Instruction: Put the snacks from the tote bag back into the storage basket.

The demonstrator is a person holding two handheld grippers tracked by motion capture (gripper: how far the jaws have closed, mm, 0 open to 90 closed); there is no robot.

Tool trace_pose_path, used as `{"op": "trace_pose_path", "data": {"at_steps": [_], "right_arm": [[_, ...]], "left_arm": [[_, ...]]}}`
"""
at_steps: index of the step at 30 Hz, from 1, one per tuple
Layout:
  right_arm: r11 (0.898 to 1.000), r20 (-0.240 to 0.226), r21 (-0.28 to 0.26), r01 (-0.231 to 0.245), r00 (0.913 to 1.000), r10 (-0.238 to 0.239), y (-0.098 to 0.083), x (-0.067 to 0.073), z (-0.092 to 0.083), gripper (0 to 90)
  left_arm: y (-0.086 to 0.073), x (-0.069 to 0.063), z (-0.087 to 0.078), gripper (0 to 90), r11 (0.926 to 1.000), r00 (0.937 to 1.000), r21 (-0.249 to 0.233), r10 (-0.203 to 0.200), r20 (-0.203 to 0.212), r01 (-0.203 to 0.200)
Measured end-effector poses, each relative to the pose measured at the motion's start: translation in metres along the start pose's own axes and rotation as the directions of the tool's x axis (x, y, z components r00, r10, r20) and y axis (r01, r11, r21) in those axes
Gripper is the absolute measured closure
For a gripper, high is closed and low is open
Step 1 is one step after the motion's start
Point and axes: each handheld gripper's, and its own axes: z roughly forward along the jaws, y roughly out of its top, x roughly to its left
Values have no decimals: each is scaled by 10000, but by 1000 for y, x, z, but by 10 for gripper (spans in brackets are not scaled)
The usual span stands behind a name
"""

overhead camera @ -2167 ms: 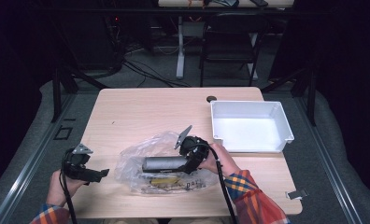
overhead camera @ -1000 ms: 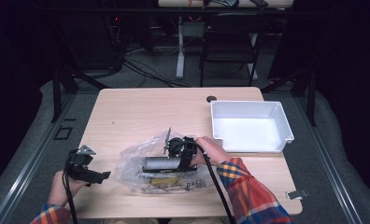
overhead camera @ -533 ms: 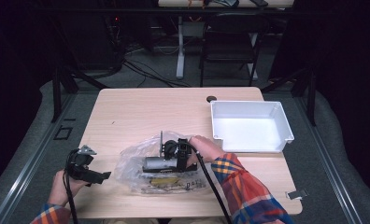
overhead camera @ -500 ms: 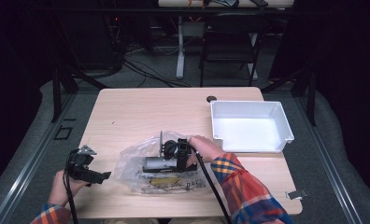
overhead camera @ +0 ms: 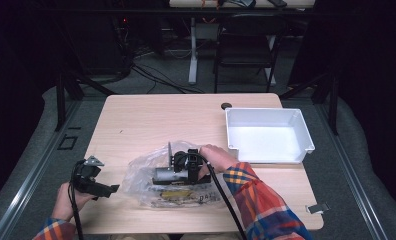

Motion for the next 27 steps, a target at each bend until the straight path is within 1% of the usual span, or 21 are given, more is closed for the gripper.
{"op": "trace_pose_path", "data": {"at_steps": [5,11,15,16,17,27], "right_arm": [[10000,24,-20,-75,10000,75,0,0,-1,420],[9995,-28,-268,-183,9998,183,-2,1,-5,422],[9987,-51,-447,-244,9997,242,-3,1,-13,422],[9988,-8,-441,-193,9998,193,-4,1,-16,422],[9981,-19,-559,-261,9997,260,-5,2,-18,422],[9960,-35,-848,-290,9996,288,-8,5,-42,422]], "left_arm": [[0,0,0,3,10000,10000,-12,-48,1,48],[0,0,0,2,10000,10000,-17,-61,12,61],[0,0,0,2,10000,10000,-27,-56,14,57],[0,0,0,2,10000,10000,-20,-54,16,54],[0,0,0,3,10000,10000,-19,-48,23,48],[0,0,0,2,10000,10000,-6,-59,29,59]]}}
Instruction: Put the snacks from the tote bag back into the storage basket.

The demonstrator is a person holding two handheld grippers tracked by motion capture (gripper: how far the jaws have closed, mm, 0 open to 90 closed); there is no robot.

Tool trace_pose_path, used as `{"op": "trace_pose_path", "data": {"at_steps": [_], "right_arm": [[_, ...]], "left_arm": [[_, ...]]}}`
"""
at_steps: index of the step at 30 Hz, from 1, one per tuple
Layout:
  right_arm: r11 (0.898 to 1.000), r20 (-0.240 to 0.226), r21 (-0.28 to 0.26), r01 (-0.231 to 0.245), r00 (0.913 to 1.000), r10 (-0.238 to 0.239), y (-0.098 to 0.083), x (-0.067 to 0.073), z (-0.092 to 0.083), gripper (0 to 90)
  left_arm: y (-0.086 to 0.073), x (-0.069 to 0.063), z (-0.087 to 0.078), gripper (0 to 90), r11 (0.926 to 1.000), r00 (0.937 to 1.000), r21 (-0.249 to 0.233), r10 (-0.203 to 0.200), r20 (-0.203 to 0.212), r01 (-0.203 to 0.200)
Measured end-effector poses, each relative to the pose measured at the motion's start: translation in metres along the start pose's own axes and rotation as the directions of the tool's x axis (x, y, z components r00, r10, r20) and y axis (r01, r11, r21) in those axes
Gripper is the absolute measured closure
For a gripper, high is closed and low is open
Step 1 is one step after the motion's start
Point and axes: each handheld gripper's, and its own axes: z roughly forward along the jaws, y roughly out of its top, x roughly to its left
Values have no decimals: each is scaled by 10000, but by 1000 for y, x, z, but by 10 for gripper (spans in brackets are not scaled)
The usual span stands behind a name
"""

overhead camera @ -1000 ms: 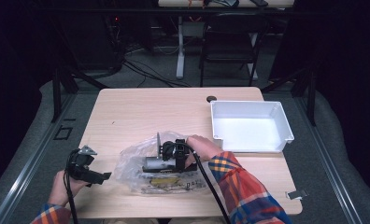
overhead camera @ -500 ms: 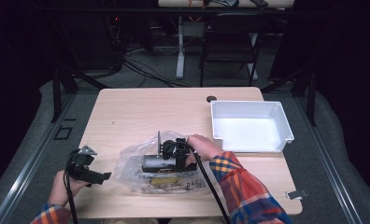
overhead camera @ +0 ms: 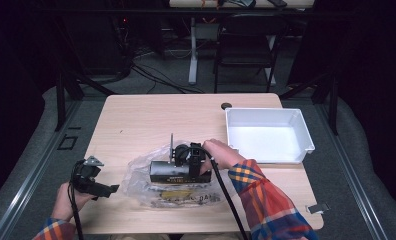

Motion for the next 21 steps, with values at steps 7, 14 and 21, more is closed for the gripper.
{"op": "trace_pose_path", "data": {"at_steps": [7,14,21], "right_arm": [[9991,-115,-415,69,9999,-74,0,3,-16,422],[9992,-115,-251,321,9994,-324,4,10,-24,422],[9993,-62,-118,363,9993,-363,-6,12,-40,422]], "left_arm": [[0,0,1,2,10000,10000,22,12,16,-12],[0,1,0,2,10000,10000,15,34,27,-34],[0,1,1,2,10000,10000,38,-3,44,3]]}}
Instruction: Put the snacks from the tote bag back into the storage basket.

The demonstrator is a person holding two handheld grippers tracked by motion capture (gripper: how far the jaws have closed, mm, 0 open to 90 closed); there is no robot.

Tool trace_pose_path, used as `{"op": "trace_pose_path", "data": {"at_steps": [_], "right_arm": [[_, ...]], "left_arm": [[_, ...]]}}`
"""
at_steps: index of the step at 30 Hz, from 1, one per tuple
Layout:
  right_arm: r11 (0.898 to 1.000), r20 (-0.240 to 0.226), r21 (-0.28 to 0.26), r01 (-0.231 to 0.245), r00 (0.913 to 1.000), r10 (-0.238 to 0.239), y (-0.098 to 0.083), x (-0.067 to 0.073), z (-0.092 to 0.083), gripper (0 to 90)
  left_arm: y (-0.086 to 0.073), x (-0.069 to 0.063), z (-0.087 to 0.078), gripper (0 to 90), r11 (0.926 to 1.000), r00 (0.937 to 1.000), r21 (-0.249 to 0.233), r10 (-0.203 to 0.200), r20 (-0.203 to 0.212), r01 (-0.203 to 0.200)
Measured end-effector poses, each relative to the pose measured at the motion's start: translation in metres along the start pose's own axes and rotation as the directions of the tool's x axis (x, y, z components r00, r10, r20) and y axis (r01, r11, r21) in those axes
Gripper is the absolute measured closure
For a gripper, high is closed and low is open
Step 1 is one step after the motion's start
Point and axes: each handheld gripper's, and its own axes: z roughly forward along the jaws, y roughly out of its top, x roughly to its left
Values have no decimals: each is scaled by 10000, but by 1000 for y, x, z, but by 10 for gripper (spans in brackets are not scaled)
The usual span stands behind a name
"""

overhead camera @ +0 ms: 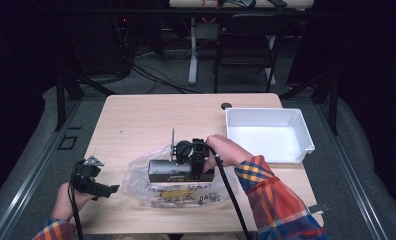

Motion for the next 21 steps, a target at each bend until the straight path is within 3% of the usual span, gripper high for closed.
{"op": "trace_pose_path", "data": {"at_steps": [7,21], "right_arm": [[9995,122,-252,-169,9998,172,-19,-2,-16,422],[9985,415,-182,-524,9977,531,-55,-14,-35,423]], "left_arm": [[0,0,0,1,10000,10000,-51,0,-7,0],[0,1,0,1,9999,10000,-75,-92,5,92]]}}
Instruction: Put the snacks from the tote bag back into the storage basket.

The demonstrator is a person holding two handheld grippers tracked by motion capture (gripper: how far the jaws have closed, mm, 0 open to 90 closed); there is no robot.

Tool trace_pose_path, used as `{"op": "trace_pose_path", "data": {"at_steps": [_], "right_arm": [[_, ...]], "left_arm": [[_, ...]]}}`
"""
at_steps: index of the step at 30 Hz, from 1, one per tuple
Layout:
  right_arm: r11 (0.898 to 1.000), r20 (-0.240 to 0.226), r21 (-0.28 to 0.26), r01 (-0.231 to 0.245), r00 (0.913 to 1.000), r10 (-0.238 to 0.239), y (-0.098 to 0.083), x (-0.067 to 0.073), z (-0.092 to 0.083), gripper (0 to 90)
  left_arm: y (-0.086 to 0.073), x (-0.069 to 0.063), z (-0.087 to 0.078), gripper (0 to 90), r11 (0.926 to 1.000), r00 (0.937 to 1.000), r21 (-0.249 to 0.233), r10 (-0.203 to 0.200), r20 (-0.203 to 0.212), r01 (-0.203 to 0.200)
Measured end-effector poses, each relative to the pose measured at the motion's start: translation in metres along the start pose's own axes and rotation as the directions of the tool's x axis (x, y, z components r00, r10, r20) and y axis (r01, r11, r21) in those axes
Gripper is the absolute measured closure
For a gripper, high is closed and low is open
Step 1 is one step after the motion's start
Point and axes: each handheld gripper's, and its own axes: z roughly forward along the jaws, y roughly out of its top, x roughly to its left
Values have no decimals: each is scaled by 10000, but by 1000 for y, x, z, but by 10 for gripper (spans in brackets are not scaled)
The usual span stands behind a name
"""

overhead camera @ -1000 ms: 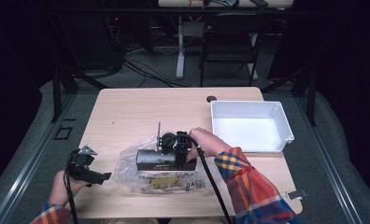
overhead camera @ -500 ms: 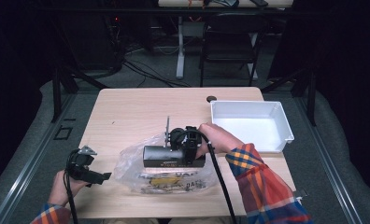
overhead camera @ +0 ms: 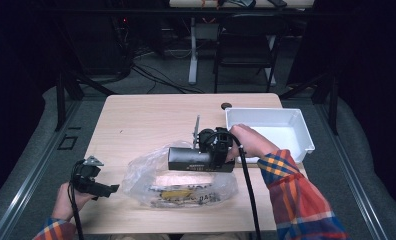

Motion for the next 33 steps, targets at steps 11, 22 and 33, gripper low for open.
{"op": "trace_pose_path", "data": {"at_steps": [11,22,33], "right_arm": [[9999,271,-21,-98,9996,98,-27,-14,-13,425],[9996,693,28,-286,9972,283,-56,-32,-26,428],[9972,1128,128,-739,9910,720,-102,-55,-41,428]], "left_arm": [[0,1,0,1,9999,10000,115,6,98,-7],[0,1,0,1,9999,10000,148,7,89,-9],[-1,2,0,1,10000,9999,69,-72,135,71]]}}
